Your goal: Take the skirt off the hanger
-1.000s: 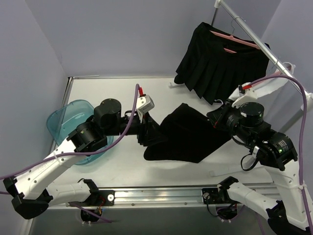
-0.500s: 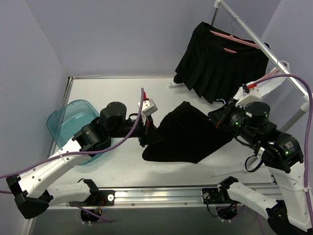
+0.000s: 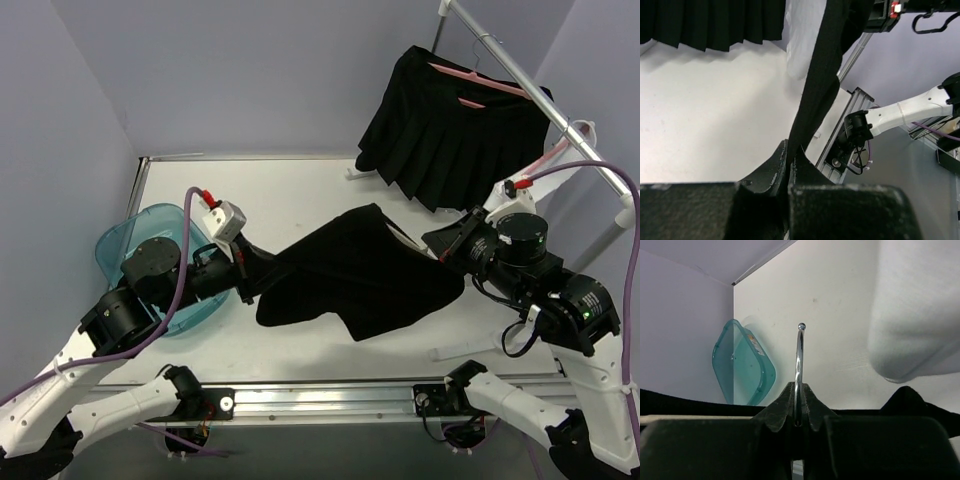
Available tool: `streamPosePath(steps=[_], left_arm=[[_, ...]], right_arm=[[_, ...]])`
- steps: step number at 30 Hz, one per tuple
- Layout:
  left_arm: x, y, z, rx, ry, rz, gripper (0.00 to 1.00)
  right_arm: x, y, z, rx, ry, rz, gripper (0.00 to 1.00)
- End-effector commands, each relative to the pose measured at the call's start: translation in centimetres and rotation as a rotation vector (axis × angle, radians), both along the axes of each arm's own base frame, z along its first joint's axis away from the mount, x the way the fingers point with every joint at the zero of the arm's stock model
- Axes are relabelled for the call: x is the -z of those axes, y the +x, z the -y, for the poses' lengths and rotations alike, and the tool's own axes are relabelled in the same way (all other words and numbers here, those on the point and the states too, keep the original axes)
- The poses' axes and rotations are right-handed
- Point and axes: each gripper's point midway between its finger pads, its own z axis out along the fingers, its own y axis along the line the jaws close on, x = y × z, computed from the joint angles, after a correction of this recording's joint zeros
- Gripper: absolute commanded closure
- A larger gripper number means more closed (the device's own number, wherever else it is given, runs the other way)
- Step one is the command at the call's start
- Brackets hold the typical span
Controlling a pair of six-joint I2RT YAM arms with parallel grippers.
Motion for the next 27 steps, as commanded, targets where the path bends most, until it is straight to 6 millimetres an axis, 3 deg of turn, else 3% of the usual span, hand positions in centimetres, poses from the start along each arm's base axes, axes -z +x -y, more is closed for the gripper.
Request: streamPosePath(steps=[1,8,14,17,22,27], left_arm=[[0.6,1.1,-2.7,-0.138,-0.001,-0.022,0.98],[0.8,0.6,-5.3,-0.219,-0.012,-0.024,0.98],[1.2,0.0,-5.9,-0.213,-0.010,-0.035,0.98],[1.3,-0.6,-5.0,-0.157,-0.021,-0.037,0.98],[2.2,-1.3,-0.1,0.065,0.030,-0.073,0.98],[2.0,0.0,1.2,0.069,0.058,-0.065,0.98]], right_arm=[[1.7,0.3,4.6,0.231,-0.075,-0.024,1.00],[2.1,-0.1,5.5,0.285,-0.065,-0.045,1.00],[2.8,-0.4,5.3,0.285,-0.033,-0.057,1.00],[2.2,0.6,3.3,0.194,-0.014,-0.020,1.00],[-0.3,1.8,-1.4,0.017,0.112,0.031,1.00],[-2.9,2.4,-3.3,-0.046,0.188,0.063,1.00]])
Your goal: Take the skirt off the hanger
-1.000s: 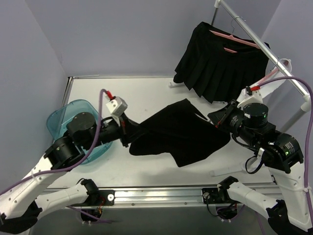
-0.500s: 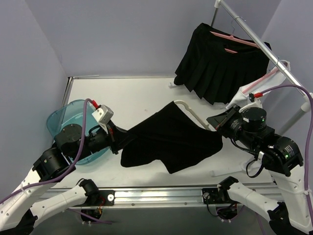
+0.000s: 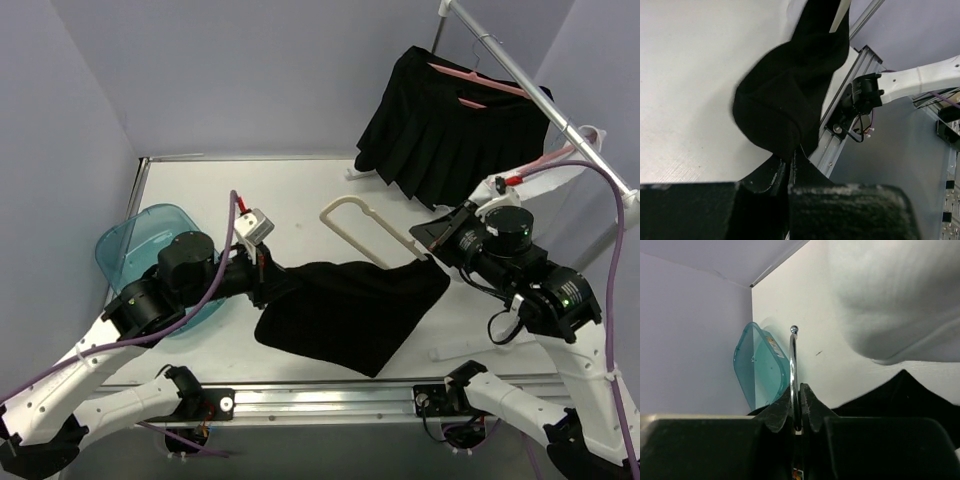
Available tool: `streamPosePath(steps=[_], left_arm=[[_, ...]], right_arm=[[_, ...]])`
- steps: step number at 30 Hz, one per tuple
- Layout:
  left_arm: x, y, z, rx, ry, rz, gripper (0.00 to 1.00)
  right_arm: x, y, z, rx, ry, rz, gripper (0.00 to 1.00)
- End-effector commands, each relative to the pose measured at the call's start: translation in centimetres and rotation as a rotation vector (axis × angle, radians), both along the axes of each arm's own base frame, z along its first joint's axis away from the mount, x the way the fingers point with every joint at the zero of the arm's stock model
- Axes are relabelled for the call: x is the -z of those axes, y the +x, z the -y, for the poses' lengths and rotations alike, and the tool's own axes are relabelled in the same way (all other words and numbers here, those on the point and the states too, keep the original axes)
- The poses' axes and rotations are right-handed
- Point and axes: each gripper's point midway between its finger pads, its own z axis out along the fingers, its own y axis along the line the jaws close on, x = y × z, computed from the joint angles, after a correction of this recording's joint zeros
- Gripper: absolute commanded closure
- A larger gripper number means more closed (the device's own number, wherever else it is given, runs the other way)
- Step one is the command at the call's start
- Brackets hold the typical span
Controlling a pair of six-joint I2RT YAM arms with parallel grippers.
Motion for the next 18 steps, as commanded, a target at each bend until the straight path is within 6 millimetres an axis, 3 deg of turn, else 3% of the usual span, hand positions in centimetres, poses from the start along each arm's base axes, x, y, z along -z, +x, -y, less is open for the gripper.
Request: streamPosePath(steps=[1,4,7,8,9,11,18], left_arm=[[-3.6,0.3,0.4,0.030,-0.068,0.091,0.98],[-3.1,-0.1,1.8,0.129,-0.058,0.054,0.98],[-3.3,-1.0,3.4,0.228,-0.110,0.033,0.98],[-4.0,-1.7,3.9,0.281,-0.152,0.034,0.98],[-3.8,-1.9,4.2,0.298,-0.157,0.025,0.98],[-3.6,-2.4,4.3,0.328,-0.158,0.005,0.98],[-1.8,-2.2,4.3,0.336,-0.087,-0.049,0.98]], right_arm=[[-4.8,0.8,-2.2,-0.086,0.110,0.135,1.00],[-7.6,1.2,-3.4,-0.105,0.258,0.230,1.00],[-8.9,2.2,-4.5,-0.107,0.371,0.262,1.00],[-8.3,2.6,-5.0,-0.113,0.388,0.248,1.00],[-9.2,3.0,-5.4,-0.116,0.448,0.260,1.00],[-8.8,3.8,-6.6,-0.139,0.504,0.236,1.00],[-13.9,4.9,-8.9,-0.225,0.675,0.304,1.00]])
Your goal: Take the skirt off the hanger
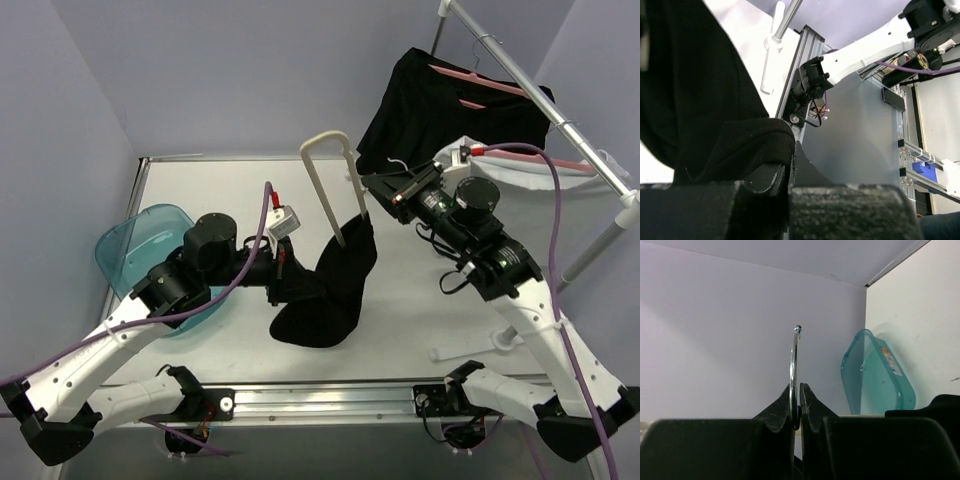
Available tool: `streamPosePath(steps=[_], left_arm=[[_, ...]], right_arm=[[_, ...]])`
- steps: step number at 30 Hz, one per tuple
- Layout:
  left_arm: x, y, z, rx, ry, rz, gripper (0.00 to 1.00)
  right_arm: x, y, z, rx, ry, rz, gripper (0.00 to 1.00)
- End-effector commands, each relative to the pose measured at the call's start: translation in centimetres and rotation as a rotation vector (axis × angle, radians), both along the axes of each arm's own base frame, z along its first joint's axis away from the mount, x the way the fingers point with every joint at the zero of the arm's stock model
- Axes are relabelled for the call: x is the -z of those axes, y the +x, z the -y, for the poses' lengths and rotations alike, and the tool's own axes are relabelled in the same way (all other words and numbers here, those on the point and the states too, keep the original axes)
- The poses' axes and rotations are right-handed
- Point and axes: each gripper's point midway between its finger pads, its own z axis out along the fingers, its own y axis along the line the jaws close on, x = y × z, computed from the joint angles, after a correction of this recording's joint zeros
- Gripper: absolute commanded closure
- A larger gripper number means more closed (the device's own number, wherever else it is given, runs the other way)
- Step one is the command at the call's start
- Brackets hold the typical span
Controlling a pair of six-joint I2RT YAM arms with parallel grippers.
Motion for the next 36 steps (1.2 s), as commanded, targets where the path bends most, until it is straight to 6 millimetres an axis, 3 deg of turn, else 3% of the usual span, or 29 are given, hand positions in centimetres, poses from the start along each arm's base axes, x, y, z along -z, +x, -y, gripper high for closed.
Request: streamPosePath(steps=[1,5,11,21,24,27,29,30,32,33,35,36], left_arm=[[-1.5,-0.2,-0.1,0.031,-0.031,0.033,0.98],[-1.7,0.8,-0.8,-0.013,-0.013,0.048,0.98],[-1.1,5.6,-3.5,-0.198,0.068,0.041,0.98],[-1.5,8.8,-3.4,-0.224,0.060,0.030,0.98],[-2.0,9.8,-3.3,-0.248,0.060,0.027,0.98],[-2.7,10.9,-3.8,-0.274,0.069,0.032,0.98],[-2.7,11.8,-4.8,-0.324,0.106,0.048,0.98],[-3.9,12.2,-5.3,-0.350,0.103,0.074,0.98],[-4.2,13.4,-7.6,-0.433,0.144,0.084,0.98],[-5.8,13.8,-8.5,-0.468,0.136,0.116,0.98],[-6.0,15.1,-11.8,-0.582,0.191,0.117,0.98],[-8.0,15.2,-13.0,-0.619,0.179,0.159,0.98]], right_arm=[[-7.8,-0.7,-1.0,-0.076,0.226,0.153,1.00],[-9.9,-1.0,-1.0,-0.082,0.236,0.182,1.00],[-13.4,-2.6,-1.0,-0.146,0.367,0.213,1.00],[-16.3,-4.2,-0.4,-0.234,0.600,0.239,1.00],[-16.9,-4.3,-0.7,-0.219,0.512,0.247,1.00],[-17.7,-4.8,-0.4,-0.251,0.585,0.251,1.00],[-17.9,-4.8,-0.3,-0.221,0.511,0.278,1.00],[-17.7,-4.6,-0.4,-0.212,0.485,0.270,1.00],[-18.6,-5.2,-0.2,-0.220,0.469,0.308,1.00],[-18.5,-5.2,-0.2,-0.214,0.456,0.305,1.00],[-18.7,-5.2,0.3,-0.180,0.417,0.318,1.00],[-17.6,-4.8,0.1,-0.163,0.352,0.304,1.00]])
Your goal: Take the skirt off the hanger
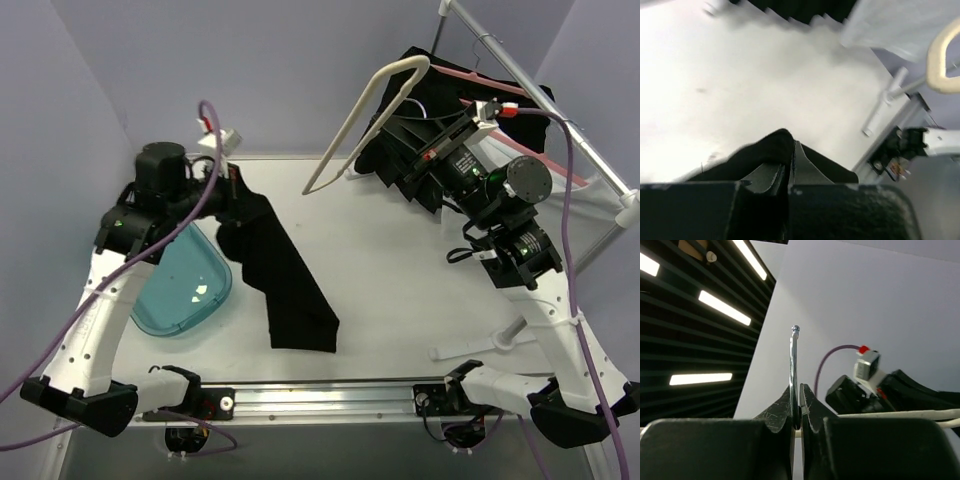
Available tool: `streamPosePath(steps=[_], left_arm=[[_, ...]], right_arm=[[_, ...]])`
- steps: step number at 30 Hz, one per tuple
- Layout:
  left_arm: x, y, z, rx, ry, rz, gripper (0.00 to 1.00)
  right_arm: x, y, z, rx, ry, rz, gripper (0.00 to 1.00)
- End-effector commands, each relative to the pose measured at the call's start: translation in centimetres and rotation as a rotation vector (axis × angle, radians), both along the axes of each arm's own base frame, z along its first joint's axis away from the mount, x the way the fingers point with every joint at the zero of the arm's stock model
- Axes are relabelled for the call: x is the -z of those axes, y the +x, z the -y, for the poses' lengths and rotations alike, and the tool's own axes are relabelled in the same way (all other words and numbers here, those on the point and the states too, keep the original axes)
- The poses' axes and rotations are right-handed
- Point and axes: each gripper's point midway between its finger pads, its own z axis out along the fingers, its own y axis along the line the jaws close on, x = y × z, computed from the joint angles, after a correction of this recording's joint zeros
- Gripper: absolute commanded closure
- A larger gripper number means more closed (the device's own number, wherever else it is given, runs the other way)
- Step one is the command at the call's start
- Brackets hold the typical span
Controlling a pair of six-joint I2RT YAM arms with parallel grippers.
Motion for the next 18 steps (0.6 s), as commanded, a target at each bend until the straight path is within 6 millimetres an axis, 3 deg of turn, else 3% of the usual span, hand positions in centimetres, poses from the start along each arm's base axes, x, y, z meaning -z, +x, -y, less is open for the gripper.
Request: streamPosePath(steps=[1,2,3,5,7,8,10,15,18], left_arm=[[-5.2,0.7,-5.4,-0.158,0.058,0.151,0.98],[-6.1,1.0,-6.4,-0.211,0.087,0.187,0.98],[-8.4,0.7,-7.0,-0.239,0.085,0.251,0.98],[-10.3,0.8,-8.4,-0.321,0.093,0.301,0.98],[-12.9,0.6,-9.5,-0.384,0.070,0.361,0.98],[-13.3,1.1,-10.5,-0.440,0.083,0.365,0.98],[-14.1,1.0,-11.9,-0.505,0.105,0.372,0.98],[-12.2,2.0,-16.2,-0.730,0.217,0.317,0.98],[-10.7,2.5,-17.9,-0.797,0.276,0.297,0.98]], right_arm=[[-1.7,-1.5,1.1,0.055,-0.085,0.099,1.00],[-0.5,-1.3,0.9,0.058,-0.128,0.071,1.00],[0.1,-1.3,1.0,0.071,-0.166,0.081,1.00],[2.0,-0.8,1.0,0.085,-0.223,0.041,1.00],[2.7,-1.0,1.3,0.097,-0.253,0.052,1.00],[4.0,-0.9,1.3,0.099,-0.288,0.016,1.00],[4.6,-0.9,1.5,0.107,-0.327,0.022,1.00],[5.8,-0.9,1.7,0.118,-0.425,0.019,1.00],[6.8,-0.8,1.5,0.106,-0.470,0.010,1.00]])
